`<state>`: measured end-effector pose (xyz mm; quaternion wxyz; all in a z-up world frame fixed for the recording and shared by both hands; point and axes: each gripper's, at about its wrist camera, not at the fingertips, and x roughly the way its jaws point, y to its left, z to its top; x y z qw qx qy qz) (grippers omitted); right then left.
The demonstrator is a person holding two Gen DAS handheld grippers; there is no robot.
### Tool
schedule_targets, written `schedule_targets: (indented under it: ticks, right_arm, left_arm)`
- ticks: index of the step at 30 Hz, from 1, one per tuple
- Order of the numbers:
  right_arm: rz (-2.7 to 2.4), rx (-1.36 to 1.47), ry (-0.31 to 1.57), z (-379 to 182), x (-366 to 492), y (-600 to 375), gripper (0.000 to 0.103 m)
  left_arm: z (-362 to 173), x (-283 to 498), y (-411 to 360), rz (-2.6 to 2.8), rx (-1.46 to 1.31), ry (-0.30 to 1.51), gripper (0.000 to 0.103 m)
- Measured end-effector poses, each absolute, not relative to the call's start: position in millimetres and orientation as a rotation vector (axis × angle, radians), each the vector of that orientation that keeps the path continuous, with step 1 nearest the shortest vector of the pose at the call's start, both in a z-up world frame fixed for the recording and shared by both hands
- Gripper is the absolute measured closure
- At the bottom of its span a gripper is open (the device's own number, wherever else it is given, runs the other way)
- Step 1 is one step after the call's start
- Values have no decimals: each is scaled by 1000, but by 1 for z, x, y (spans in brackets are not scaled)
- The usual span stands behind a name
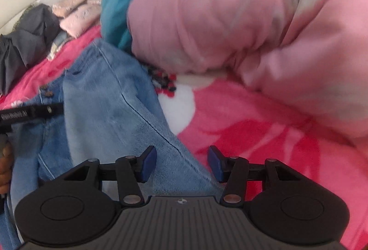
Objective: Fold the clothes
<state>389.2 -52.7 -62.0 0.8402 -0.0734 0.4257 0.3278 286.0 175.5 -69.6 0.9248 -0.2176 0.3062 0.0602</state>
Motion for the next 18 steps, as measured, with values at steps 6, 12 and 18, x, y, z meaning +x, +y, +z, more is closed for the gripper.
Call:
schedule_targets:
  ticks: [6,12,18]
  right_arm:
    - [656,-304,814,-54,365,-28,94]
    - [498,-587,582,-38,348,-5,98]
    - [421,-645,655,-86,380,6,95]
  left_arm:
    - [-70,288,178,147,-445,621,69]
    - [-71,288,180,155,-446,627,71]
    - [-73,288,182,151,-454,630,71]
